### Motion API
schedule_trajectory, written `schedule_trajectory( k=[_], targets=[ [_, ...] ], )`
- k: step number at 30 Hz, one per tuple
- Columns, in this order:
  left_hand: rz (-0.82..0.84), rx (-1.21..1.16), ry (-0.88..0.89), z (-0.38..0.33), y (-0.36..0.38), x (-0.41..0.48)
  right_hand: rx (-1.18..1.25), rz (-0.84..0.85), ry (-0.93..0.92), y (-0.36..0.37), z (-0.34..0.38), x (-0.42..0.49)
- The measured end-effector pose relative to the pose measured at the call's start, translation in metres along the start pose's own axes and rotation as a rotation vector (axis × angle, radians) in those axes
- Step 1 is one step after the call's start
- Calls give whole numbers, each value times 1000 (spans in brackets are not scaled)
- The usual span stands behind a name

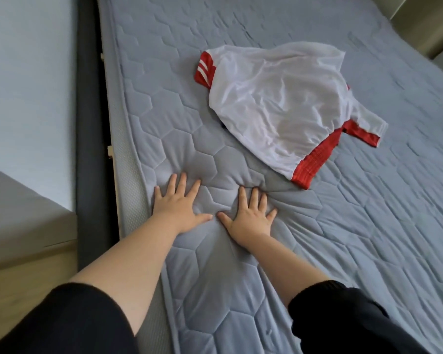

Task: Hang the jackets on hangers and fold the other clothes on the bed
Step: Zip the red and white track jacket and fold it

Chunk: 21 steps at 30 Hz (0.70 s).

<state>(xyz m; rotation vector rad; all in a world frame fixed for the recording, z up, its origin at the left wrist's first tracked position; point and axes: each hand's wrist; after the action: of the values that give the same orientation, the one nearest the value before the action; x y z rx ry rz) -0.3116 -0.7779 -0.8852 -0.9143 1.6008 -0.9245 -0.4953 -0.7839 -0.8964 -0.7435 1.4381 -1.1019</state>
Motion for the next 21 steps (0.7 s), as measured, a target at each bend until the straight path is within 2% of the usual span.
schedule_trajectory(
  k=[3,5,7,8,11,14,18,21],
  targets=[
    [-6,12,-13,-4,1,1,17,-204,-70,-8,-5,-9],
    [-15,14,-26,-7,2,2,222,-378,-146,-23,-7,-1],
    [-12,21,-32,-6,2,5,409,-461,-136,-43,-7,21],
    [-9,23,-31,-5,1,6,426,-471,-95,-54,-6,36],
    [-11,6,-16,-4,2,6,244,-327,74,-80,-10,76],
    [-2,-68,22,3,-1,5,126,-229,129,-88,-20,101],
    [20,-242,68,14,-17,1,260,-237,24,-95,-21,88],
    [-19,-568,23,9,-31,-6,338,-93,-99,-99,-14,47]
  ],
)
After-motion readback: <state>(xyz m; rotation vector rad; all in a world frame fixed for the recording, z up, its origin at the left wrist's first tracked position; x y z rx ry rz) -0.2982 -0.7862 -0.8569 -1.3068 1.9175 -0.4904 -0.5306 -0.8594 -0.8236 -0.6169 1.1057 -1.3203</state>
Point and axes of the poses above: each hand's wrist, its own x-axis towards the middle knuckle, its own y-axis out of the palm, z = x × y, and after that the axes turned 13 degrees about y, right-handed
